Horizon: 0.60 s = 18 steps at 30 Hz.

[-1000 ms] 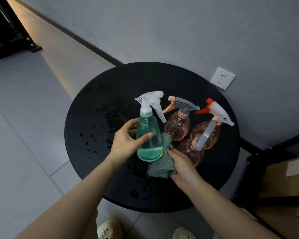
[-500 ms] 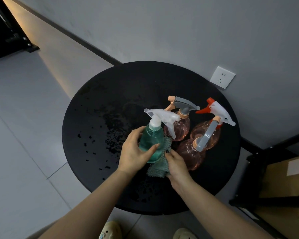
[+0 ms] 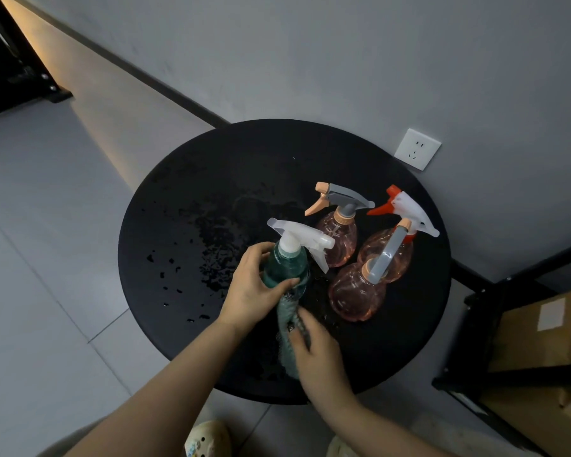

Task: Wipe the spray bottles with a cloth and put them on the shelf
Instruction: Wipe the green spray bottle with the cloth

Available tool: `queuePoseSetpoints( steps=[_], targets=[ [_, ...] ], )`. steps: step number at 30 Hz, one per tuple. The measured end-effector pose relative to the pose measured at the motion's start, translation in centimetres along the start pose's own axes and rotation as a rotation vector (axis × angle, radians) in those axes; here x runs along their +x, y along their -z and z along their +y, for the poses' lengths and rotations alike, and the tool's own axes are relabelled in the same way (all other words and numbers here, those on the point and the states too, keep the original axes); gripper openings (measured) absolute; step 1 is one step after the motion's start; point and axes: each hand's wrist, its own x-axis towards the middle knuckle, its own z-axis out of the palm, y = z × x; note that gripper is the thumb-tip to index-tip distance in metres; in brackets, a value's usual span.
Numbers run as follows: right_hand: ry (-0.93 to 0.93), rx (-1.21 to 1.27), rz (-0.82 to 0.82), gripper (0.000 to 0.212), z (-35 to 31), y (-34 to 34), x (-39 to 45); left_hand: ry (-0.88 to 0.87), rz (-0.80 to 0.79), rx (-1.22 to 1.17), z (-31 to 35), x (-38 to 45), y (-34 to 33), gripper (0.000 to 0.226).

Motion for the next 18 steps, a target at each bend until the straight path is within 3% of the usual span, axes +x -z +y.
queuePoseSetpoints(
  steps=[6,13,18],
  targets=[
    [0.239,-0.278,-0.095,0.040,-1.2,-1.7,1.4,0.006,-0.046,0.033,0.9,0.1,1.5,0.050],
    [0.337,-0.431,-0.223,0.055,-2.6,-2.6,2.9,0.033,-0.061,0.108,1.4,0.3,3.6,0.049],
    [0.322,-0.324,-0.101,0.048,-2.9,0.6,1.8,0.026,-0.086,0.326,1.6,-0.3,6.3,0.051]
  ],
)
